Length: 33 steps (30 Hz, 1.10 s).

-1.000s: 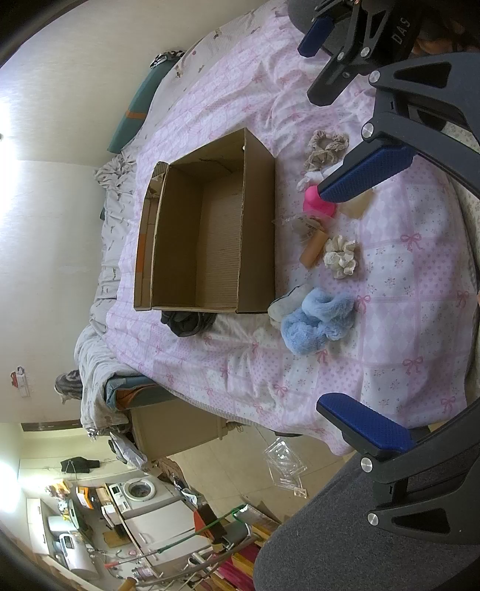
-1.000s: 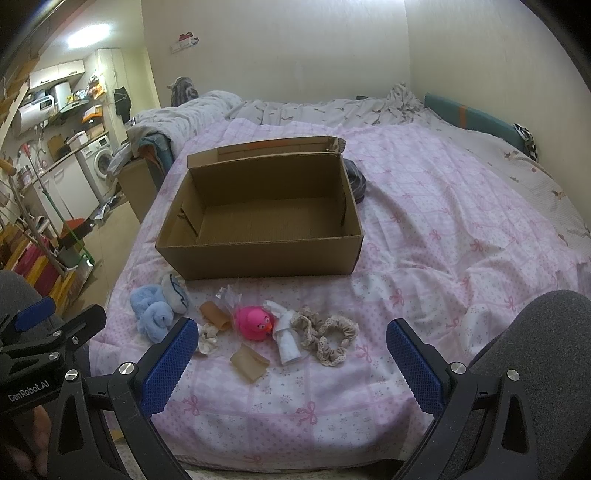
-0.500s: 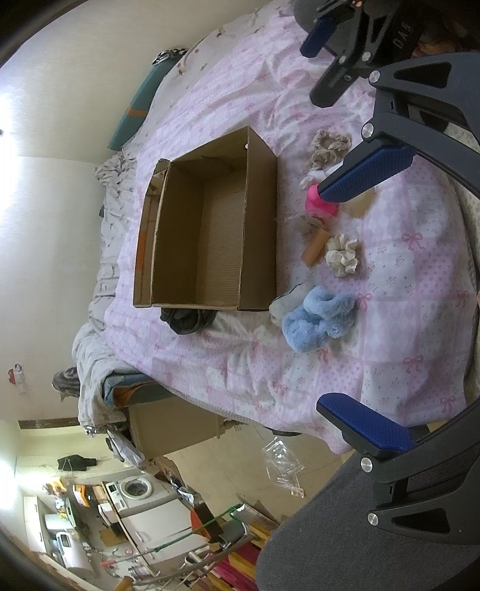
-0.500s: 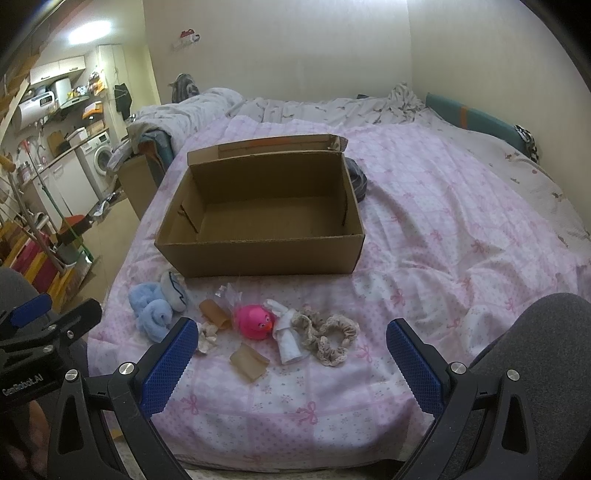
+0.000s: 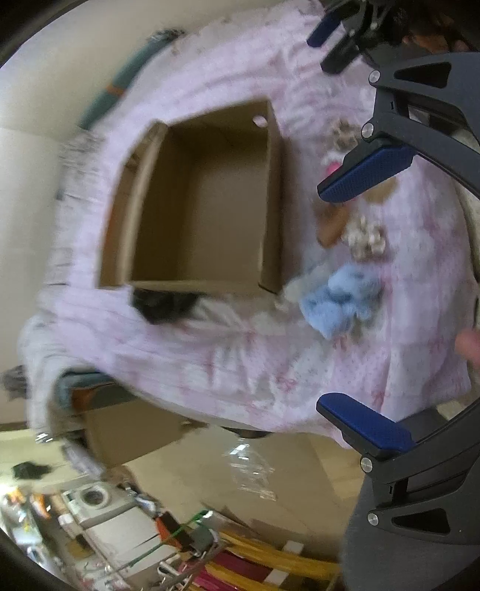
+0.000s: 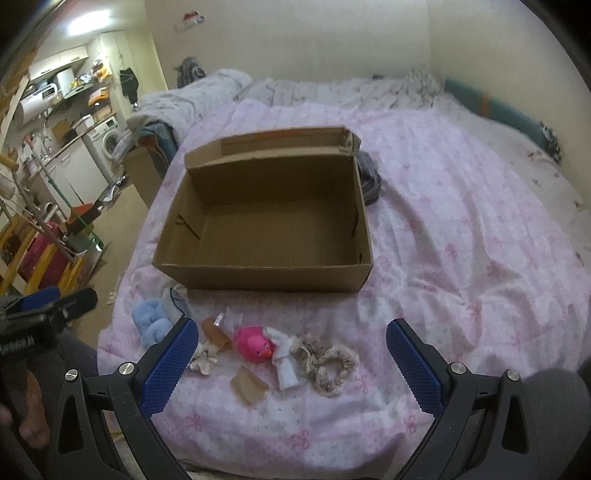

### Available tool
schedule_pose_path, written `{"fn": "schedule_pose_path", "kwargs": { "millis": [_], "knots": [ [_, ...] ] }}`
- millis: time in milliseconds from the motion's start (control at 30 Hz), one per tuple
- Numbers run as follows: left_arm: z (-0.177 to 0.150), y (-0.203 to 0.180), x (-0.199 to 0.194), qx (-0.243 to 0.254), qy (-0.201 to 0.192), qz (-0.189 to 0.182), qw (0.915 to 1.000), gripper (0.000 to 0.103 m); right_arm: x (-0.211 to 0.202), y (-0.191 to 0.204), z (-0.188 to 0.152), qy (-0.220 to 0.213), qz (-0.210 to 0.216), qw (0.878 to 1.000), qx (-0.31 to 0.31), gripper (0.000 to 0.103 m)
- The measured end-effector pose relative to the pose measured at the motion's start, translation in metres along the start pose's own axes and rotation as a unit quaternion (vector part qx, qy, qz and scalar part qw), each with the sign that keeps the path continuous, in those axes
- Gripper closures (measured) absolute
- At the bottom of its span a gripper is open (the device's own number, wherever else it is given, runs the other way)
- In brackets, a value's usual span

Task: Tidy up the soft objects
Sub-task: 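Grasp the blue plush with left tool while right tool grasps the lace scrunchie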

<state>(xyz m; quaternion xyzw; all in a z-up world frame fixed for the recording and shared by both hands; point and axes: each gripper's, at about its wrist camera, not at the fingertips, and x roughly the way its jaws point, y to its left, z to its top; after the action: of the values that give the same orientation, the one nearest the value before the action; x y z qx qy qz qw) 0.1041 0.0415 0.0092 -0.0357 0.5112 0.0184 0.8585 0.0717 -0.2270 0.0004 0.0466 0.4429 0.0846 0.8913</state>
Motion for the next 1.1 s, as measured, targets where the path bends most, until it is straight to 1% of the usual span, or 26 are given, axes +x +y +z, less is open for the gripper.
{"fn": "schedule_pose_path", "kwargs": {
  "millis": [67,200,233,267,300,367,467,533,633,700,733,833,900,967,1033,1100],
  "knots": [
    [0.01,0.005,0.022,-0.006,0.038,-0.009,0.9992,0.0,0.014,-0.007,0.008,0.026,0.001,1.0,0.006,0.0],
    [0.017,0.01,0.057,-0.03,0.089,-0.013,0.9955,0.0,0.044,-0.019,0.011,0.076,0.001,0.997,0.016,0.0],
    [0.017,0.01,0.07,-0.034,0.104,-0.01,0.9939,0.0,0.051,-0.022,0.01,0.088,0.001,0.996,0.019,0.0],
    [0.017,0.009,0.08,-0.032,0.114,-0.007,0.993,0.0,0.058,-0.024,0.008,0.1,0.002,0.995,0.023,0.0],
    [0.014,0.006,0.095,-0.024,0.135,0.001,0.9905,0.0,0.065,-0.028,0.006,0.113,0.005,0.993,0.028,0.0],
    [0.011,0.001,0.113,-0.01,0.16,0.005,0.987,0.0,0.076,-0.032,0.002,0.132,0.01,0.991,0.035,0.0],
    [0.006,0.0,0.132,-0.016,0.178,-0.002,0.9839,0.0,0.088,-0.04,-0.004,0.15,0.006,0.988,0.039,0.0],
    [0.001,-0.004,0.144,-0.008,0.188,-0.001,0.9822,0.0,0.092,-0.045,-0.007,0.157,0.004,0.986,0.051,0.0],
    [-0.005,-0.008,0.158,0.001,0.203,-0.002,0.9792,0.012,0.096,-0.052,-0.012,0.161,0.015,0.984,0.079,0.0],
    [-0.008,-0.008,0.163,-0.004,0.208,-0.009,0.978,0.022,0.099,-0.055,-0.011,0.161,0.019,0.983,0.087,0.0],
    [-0.01,-0.007,0.165,-0.006,0.208,-0.013,0.9781,0.025,0.1,-0.056,-0.011,0.162,0.02,0.983,0.09,0.0],
    [-0.012,-0.009,0.164,-0.001,0.201,-0.025,0.9792,0.039,0.108,-0.061,-0.01,0.171,0.028,0.98,0.101,0.0],
    [-0.015,-0.015,0.163,0.005,0.205,-0.037,0.9781,0.064,0.117,-0.064,-0.012,0.19,0.02,0.976,0.105,0.0],
    [-0.018,-0.019,0.163,0.009,0.208,-0.046,0.977,0.077,0.126,-0.065,-0.015,0.21,0.009,0.972,0.103,0.0],
    [-0.021,-0.024,0.161,0.011,0.206,-0.047,0.9773,0.082,0.134,-0.064,-0.018,0.226,0.016,0.968,0.105,0.0],
    [-0.021,-0.029,0.158,0.011,0.201,-0.05,0.9783,0.085,0.14,-0.063,-0.021,0.235,0.033,0.965,0.109,0.0]
  ]
}}
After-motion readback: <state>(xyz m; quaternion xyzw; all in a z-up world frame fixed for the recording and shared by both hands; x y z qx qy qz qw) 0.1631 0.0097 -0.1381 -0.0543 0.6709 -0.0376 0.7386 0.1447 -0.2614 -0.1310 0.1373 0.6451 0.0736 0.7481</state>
